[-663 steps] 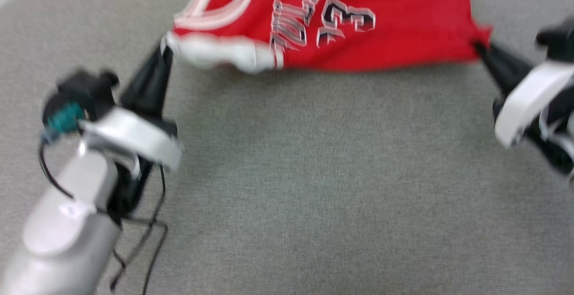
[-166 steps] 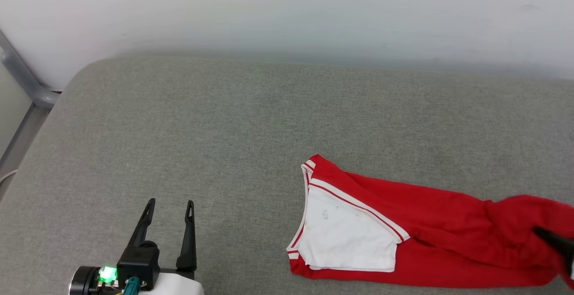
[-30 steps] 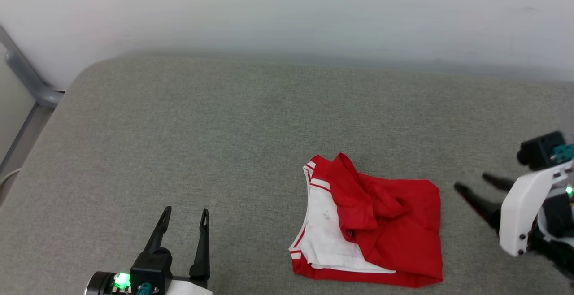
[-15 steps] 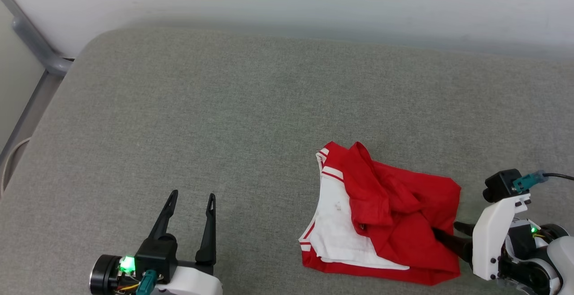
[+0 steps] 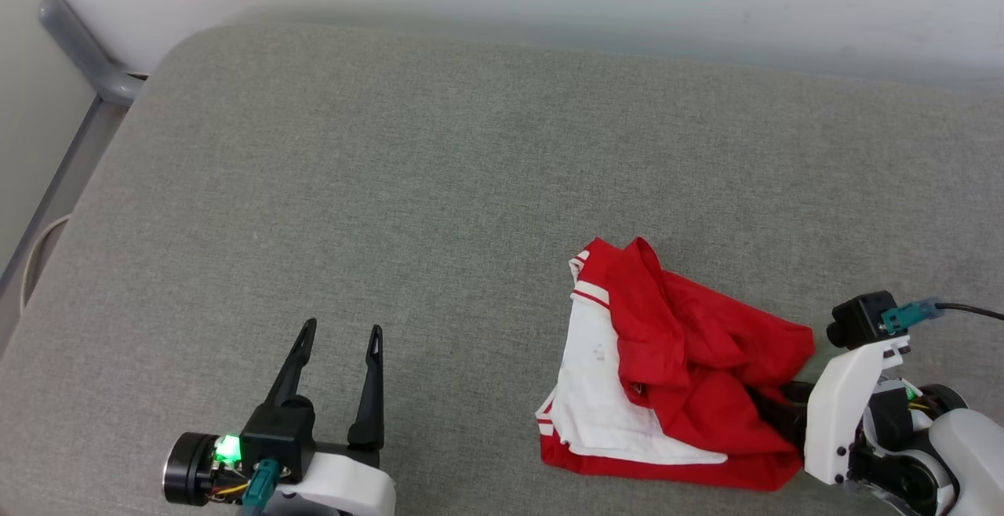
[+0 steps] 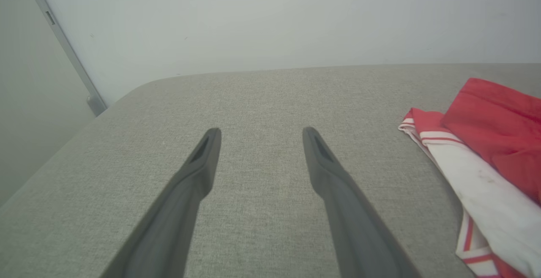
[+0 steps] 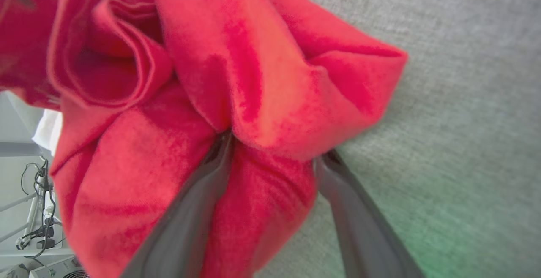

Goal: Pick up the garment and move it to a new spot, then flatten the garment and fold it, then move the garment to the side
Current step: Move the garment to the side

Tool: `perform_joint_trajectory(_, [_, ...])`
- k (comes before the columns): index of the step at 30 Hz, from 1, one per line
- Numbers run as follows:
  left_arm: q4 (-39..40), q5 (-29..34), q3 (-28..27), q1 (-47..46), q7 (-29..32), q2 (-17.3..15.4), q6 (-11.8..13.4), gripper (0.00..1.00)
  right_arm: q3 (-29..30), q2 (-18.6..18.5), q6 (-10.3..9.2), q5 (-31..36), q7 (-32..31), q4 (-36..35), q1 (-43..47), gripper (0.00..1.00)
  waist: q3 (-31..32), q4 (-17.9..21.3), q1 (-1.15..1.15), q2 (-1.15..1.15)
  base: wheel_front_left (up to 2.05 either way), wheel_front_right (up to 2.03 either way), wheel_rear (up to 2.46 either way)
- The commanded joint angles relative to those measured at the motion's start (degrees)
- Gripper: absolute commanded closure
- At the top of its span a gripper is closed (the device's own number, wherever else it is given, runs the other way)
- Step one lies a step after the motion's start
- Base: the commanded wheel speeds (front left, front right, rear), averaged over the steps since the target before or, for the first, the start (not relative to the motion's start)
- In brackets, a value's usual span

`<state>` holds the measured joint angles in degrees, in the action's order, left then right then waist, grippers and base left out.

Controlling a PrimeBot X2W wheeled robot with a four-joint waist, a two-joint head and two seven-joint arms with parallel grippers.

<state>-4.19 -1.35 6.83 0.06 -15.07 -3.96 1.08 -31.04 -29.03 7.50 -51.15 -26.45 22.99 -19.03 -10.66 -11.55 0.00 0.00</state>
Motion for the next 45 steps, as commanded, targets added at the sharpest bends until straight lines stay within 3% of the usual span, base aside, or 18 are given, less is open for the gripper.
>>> perform_joint_trajectory(1, [-0.1, -0.22, -0.04, -0.63, -0.13, 0.13, 0.33, 0.0, -2.85, 1.8, -0.03, -0.64, -0.69, 1.68, 1.56, 1.0, 0.0, -0.03, 0.0, 0.0, 0.0, 0.0, 0.0])
perform_joint_trajectory(12, [0.08, 0.15, -1.01, 0.57, -0.13, 0.09, 0.93, 0.0, -5.95, -3.38, -0.06, 0.1, 9.65, -1.71, -5.55, 1.0, 1.66, 2.48, 0.0, 0.0, 0.0, 0.0, 0.0])
perform_joint_trajectory(22, [1.33, 0.31, -1.84, 0.4, -0.13, -0.18, 1.09, 0.0, -9.41, -11.26, -0.06, 5.59, 12.85, -8.03, -12.03, 1.0, 0.84, 11.92, 0.0, 0.0, 0.0, 0.0, 0.0])
perform_joint_trajectory(30, [2.21, 0.84, -2.13, -1.39, -0.13, -0.59, 0.97, 0.0, -7.39, -15.6, -0.06, 5.96, 11.74, -10.26, -14.98, 1.0, -1.52, 17.74, 0.0, 0.0, 0.0, 0.0, 0.0])
perform_joint_trajectory(36, [3.7, 1.17, -2.19, -2.9, -0.13, -1.32, 1.01, 0.0, -4.75, -18.72, -0.06, 5.17, 10.41, -8.46, -16.99, 1.0, -4.87, 19.53, 0.0, 0.0, 0.0, 0.0, 0.0])
perform_joint_trajectory(45, [7.11, 1.92, -0.86, -6.99, -0.13, -2.19, 0.58, 0.0, 2.24, -25.03, -0.06, 7.24, 8.5, 1.42, -21.68, 1.0, -13.24, 17.55, 0.0, 0.0, 0.0, 0.0, 0.0])
